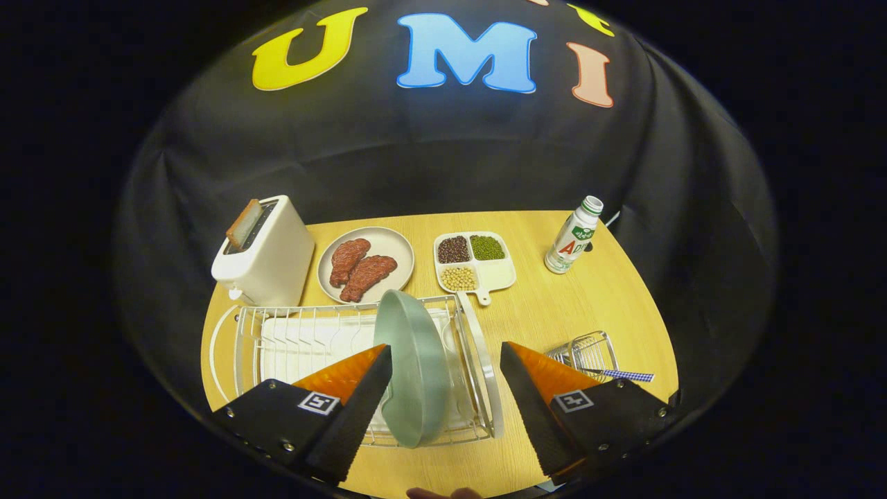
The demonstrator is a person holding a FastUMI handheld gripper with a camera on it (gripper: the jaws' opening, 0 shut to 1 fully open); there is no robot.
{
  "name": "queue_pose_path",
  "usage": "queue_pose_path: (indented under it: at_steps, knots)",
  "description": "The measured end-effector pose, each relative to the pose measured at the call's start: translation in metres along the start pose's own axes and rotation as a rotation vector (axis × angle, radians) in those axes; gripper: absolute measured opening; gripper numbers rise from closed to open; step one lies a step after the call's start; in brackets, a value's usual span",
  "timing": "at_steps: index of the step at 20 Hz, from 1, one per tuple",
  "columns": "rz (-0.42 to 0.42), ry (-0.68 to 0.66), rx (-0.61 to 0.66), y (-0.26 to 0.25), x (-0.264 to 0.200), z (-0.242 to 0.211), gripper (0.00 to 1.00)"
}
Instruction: Take the plate from the dish rack, then take the spoon from the basket and place it into the plate.
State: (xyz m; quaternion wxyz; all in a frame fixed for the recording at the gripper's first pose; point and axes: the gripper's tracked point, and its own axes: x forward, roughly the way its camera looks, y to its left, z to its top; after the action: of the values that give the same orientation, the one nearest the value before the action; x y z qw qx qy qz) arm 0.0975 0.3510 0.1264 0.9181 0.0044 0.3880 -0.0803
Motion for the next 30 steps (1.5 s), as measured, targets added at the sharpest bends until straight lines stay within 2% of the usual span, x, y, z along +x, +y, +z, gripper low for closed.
queue_pose_path:
  at_steps: [4, 5, 6, 8, 10, 13, 21, 25, 27, 30]
  knots:
    - [-0.022, 0.049, -0.040, 0.002, 0.015, -0.006, 0.96]
    - [-0.045, 0.069, -0.050, -0.004, 0.020, -0.009, 0.90]
    - [-0.063, 0.099, -0.053, -0.007, 0.022, -0.015, 0.70]
    - [-0.091, 0.142, -0.027, -0.008, 0.026, -0.028, 0.45]
    - [-0.090, 0.111, -0.004, -0.001, 0.028, -0.023, 0.28]
    - [-0.102, 0.091, -0.053, 0.008, 0.024, -0.021, 0.13]
    - [-0.251, 0.004, -0.118, 0.019, 0.000, -0.005, 0.13]
    - [-0.309, -0.047, -0.097, 0.011, -0.010, -0.004, 0.13]
    - [-0.308, -0.072, -0.119, 0.013, -0.014, 0.004, 0.13]
    - [-0.250, -0.076, -0.097, 0.015, -0.021, 0.010, 0.13]
